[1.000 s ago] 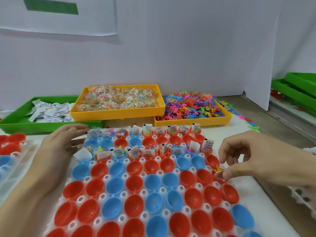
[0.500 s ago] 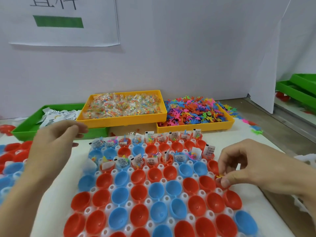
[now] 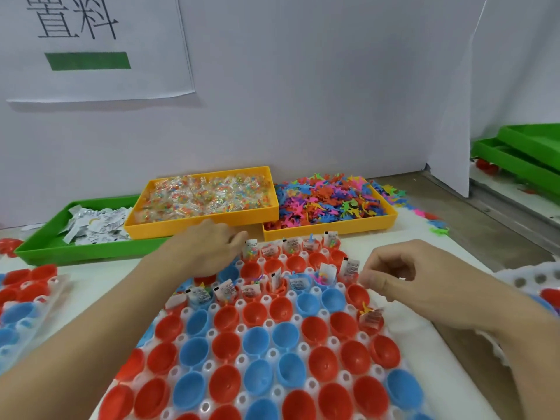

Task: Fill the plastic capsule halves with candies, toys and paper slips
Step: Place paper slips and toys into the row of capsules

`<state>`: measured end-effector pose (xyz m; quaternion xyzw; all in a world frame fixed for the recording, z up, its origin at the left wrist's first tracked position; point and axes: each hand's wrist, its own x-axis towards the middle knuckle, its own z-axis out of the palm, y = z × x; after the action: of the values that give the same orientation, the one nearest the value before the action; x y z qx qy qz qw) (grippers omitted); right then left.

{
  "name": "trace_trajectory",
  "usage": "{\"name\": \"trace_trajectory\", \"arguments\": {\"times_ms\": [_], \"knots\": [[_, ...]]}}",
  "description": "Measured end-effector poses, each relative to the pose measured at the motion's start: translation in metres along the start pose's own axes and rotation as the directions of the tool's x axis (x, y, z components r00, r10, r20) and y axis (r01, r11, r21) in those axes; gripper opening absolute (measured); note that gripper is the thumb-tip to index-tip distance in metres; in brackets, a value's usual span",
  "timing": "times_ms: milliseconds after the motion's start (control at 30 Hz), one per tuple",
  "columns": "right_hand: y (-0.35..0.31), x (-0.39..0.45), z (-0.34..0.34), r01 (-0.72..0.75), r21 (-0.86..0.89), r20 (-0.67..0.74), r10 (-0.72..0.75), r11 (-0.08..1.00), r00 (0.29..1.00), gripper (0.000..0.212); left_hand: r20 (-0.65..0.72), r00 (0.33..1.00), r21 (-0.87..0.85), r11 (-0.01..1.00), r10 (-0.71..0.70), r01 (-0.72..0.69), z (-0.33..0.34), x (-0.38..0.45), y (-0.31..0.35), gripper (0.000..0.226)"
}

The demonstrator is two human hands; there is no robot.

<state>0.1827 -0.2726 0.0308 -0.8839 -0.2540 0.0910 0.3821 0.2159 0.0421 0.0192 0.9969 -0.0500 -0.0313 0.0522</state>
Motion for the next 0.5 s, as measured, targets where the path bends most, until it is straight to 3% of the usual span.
{"name": "trace_trajectory", "arguments": {"times_ms": [67,300,500], "knots": [[-0.001,0.000,0.000,-0.004,0.008,-0.010,0.004,1.000,1.000,0.041,0.022,1.000,0.017,1.000,-0.010,0.010,0.001,0.001,0.002,0.047],[-0.002,0.000,0.001,-0.026,0.039,-0.024,0.027,0.999,0.999,0.044,-0.104,0.993,-0.108,0.993,-0.061,0.050,0.001,-0.001,-0.004,0.053],[-0.003,0.002,0.004,-0.019,0.061,-0.030,0.021,0.998,0.999,0.044,-0.318,0.944,-0.153,0.987,-0.092,0.045,0.000,-0.007,-0.009,0.053]]}}
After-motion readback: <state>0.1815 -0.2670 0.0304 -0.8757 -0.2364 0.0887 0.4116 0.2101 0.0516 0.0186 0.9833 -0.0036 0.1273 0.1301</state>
